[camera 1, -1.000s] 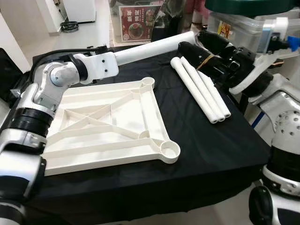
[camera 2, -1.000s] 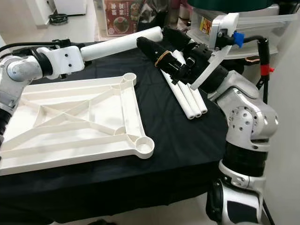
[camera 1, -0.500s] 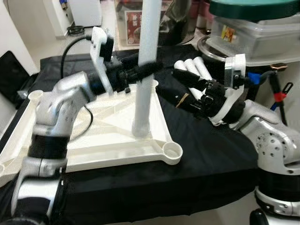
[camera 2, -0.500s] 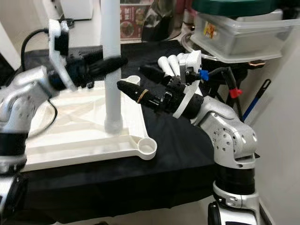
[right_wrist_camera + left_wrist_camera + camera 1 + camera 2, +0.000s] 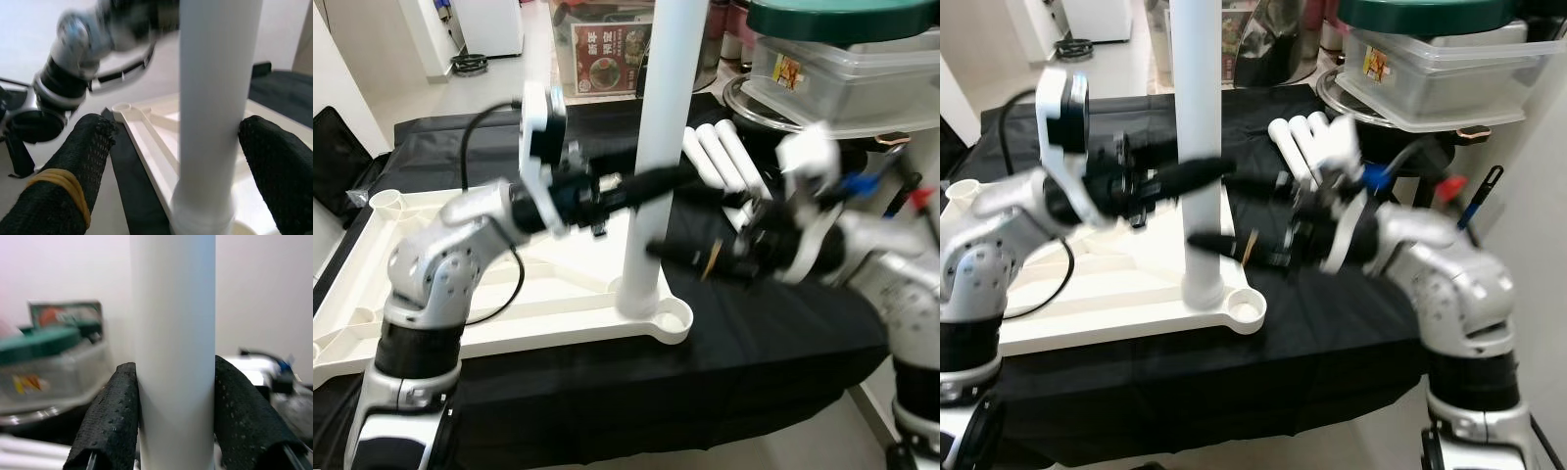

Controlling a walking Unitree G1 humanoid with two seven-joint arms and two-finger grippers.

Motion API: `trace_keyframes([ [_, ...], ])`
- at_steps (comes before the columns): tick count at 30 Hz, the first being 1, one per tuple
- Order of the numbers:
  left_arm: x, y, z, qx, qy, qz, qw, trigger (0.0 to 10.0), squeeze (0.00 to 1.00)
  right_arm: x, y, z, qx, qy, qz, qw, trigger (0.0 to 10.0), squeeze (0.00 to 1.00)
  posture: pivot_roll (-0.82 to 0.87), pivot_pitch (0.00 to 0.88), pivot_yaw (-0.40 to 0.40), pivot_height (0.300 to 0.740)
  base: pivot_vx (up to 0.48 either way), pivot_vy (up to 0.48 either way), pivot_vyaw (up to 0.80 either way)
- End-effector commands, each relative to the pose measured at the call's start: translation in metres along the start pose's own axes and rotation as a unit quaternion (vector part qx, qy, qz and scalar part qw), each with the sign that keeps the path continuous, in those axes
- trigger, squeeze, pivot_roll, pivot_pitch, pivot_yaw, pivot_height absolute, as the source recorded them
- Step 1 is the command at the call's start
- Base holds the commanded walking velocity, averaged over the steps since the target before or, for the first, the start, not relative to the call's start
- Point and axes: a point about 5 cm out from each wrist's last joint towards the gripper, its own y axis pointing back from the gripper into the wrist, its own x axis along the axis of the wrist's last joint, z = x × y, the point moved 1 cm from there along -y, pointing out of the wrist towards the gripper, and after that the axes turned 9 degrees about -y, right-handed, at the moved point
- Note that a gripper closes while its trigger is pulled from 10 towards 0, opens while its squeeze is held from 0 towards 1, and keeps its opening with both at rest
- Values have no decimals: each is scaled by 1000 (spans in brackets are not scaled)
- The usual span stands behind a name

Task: Building children table

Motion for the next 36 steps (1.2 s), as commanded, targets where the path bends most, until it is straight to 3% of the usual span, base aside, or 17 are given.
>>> trace_keyframes([
  [1, 4, 0, -2, 8, -2, 11, 1000, 10000, 0, 3, -4, 1, -8, 20, -3, 1000, 10000, 0, -36, 40, 16, 740, 0, 0, 0],
  [7, 6, -3, 5, -22, 9, 20, 1000, 10000, 0, 8, -10, 8, -32, 31, 14, 999, 10000, 0, -36, 38, 21, 740, 0, 0, 0],
  [10, -2, -4, 18, -56, 27, 11, 998, 10000, 0, 11, -13, 8, -36, 38, 25, 998, 10000, 0, -36, 39, 23, 740, 0, 0, 0],
  [15, -9, -5, 24, -57, 40, 9, 998, 10000, 0, 6, -17, 6, -33, 45, 15, 998, 10000, 0, -34, 40, 22, 740, 0, 0, 0],
  [16, -10, -7, 27, -61, 47, 14, 997, 10000, 0, 4, -20, 7, -35, 44, 13, 998, 8980, 0, -33, 40, 21, 740, 0, 0, 0],
  [18, -10, -8, 29, -64, 51, 17, 996, 10000, 0, 3, -21, 8, -38, 42, 12, 998, 8980, 0, -33, 40, 21, 740, 0, 0, 0],
  [19, -10, -9, 30, -67, 53, 19, 996, 10000, 0, 2, -23, 8, -39, 41, 11, 998, 0, 0, -32, 40, 21, 740, 0, 0, 0],
  [29, -11, -7, 30, -65, 46, 13, 997, 10000, 0, 1, -23, 9, -44, 39, 12, 998, 0, 0, -35, 40, 20, 740, 0, 0, 0],
  [36, -20, -2, 25, -57, 27, -25, 998, 10000, 0, -1, -23, 16, -77, 42, 13, 996, 0, 0, -37, 43, 20, 740, 0, 0, 0],
])
